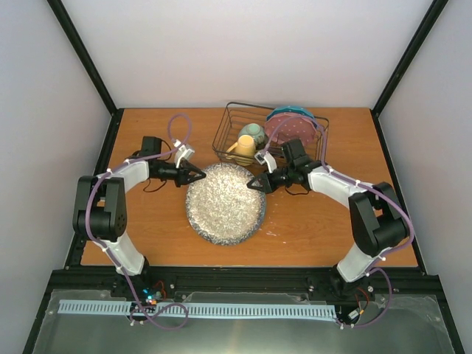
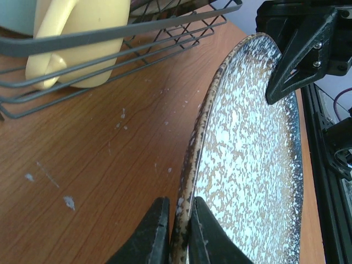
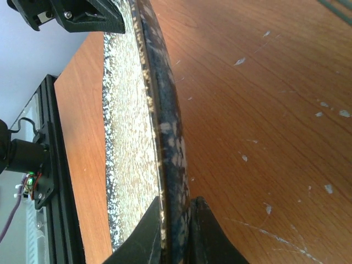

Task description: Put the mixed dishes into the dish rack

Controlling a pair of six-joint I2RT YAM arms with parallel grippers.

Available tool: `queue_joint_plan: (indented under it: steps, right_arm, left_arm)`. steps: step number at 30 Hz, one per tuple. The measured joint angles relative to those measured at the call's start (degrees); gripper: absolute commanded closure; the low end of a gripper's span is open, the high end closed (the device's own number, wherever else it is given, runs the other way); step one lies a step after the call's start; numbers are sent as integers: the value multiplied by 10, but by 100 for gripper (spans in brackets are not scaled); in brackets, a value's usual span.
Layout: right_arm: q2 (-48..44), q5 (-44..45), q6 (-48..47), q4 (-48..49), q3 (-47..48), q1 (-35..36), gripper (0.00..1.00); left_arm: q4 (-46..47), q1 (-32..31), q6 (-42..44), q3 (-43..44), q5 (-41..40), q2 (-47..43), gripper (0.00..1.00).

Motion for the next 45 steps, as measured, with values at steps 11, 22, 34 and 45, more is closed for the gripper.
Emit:
queue_joint_plan:
  steps: [11,22,34,45]
  right_arm:
    - [-35,20,61,28,-29,1,97]
    - [-74,18,123,58,-52,-7,97]
    - [-133,24,135,38,-60,-17,97]
    - [-168,49,103,14,-58,-25,97]
  left_arm:
    - [25,-10,-27,6,-12,1,76]
    - [18,-11,-31,38,-19,1,58]
    - [10,-11,-42,65,-29,4,0]
    - [83,9,-126,50,-67,-46,0]
